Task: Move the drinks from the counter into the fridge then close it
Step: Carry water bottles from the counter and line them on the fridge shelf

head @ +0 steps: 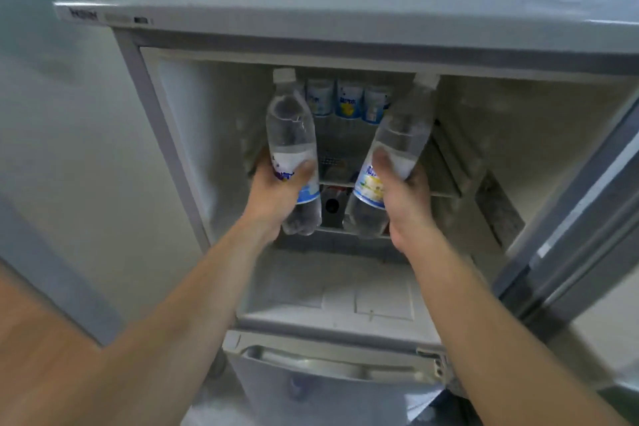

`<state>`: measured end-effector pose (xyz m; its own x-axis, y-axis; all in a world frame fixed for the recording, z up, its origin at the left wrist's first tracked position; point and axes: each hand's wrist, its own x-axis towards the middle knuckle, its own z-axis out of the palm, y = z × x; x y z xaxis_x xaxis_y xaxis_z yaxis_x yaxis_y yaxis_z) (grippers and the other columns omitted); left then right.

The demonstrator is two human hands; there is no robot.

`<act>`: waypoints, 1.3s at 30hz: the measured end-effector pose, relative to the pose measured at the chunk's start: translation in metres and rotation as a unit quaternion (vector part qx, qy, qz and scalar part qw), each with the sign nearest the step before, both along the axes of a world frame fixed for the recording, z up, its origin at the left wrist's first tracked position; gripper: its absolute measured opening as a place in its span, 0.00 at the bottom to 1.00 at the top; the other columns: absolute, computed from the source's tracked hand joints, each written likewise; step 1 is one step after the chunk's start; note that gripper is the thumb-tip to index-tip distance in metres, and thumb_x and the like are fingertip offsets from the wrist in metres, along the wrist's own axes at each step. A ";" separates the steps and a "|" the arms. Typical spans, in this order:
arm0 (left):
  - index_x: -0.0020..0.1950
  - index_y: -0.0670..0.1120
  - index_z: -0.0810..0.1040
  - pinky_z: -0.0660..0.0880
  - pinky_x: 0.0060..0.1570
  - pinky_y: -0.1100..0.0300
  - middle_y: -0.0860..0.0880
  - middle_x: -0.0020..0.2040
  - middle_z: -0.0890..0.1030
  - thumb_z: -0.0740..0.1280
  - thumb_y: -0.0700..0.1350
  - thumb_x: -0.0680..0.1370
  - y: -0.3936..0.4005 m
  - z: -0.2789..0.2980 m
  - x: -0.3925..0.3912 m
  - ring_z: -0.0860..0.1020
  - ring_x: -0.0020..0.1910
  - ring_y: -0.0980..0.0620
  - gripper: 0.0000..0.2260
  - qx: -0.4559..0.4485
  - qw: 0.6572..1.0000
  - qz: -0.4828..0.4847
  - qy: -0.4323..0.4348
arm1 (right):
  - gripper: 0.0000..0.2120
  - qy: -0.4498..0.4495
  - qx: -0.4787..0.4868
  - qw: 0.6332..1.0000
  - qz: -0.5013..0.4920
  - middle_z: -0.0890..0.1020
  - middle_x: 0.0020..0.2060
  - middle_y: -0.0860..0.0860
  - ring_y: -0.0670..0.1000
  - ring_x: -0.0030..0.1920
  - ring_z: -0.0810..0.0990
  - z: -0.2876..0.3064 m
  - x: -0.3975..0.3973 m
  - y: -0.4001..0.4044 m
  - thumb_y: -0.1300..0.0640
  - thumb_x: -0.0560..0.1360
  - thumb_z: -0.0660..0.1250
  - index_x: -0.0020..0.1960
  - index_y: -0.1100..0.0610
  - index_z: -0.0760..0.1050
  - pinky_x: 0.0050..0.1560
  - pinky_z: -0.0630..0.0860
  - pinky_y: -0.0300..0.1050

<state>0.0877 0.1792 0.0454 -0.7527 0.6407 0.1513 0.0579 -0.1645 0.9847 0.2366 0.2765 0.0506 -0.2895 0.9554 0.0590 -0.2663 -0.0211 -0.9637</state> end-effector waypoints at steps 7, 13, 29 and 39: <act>0.64 0.47 0.69 0.77 0.44 0.71 0.51 0.55 0.78 0.73 0.42 0.75 0.068 0.017 -0.049 0.79 0.51 0.59 0.21 0.029 0.994 0.005 0.103 | 0.21 -0.068 0.060 0.995 -0.051 0.83 0.53 0.49 0.40 0.45 0.83 0.016 -0.045 0.078 0.47 0.75 0.72 0.64 0.55 0.75 0.34 0.76 0.29; 0.68 0.43 0.67 0.74 0.42 0.73 0.48 0.58 0.76 0.73 0.39 0.74 0.105 0.007 -0.075 0.77 0.52 0.55 0.25 0.040 0.995 0.043 0.080 | 0.26 -0.115 0.084 0.985 -0.096 0.76 0.50 0.43 0.37 0.45 0.76 0.004 -0.056 0.127 0.45 0.75 0.72 0.66 0.51 0.65 0.29 0.73 0.26; 0.73 0.44 0.65 0.69 0.42 0.81 0.55 0.59 0.71 0.71 0.38 0.76 0.157 -0.004 -0.113 0.72 0.57 0.59 0.27 0.058 0.989 0.073 0.113 | 0.46 -0.180 0.071 0.965 -0.176 0.67 0.72 0.55 0.56 0.69 0.70 -0.009 -0.082 0.236 0.61 0.70 0.77 0.79 0.50 0.52 0.60 0.73 0.47; 0.74 0.42 0.64 0.70 0.46 0.80 0.49 0.65 0.72 0.71 0.36 0.76 0.157 -0.006 -0.114 0.72 0.60 0.56 0.29 0.055 0.988 0.063 0.127 | 0.42 -0.337 0.116 0.916 -0.183 0.72 0.70 0.57 0.57 0.68 0.73 -0.026 -0.081 0.236 0.53 0.69 0.78 0.76 0.56 0.59 0.68 0.73 0.53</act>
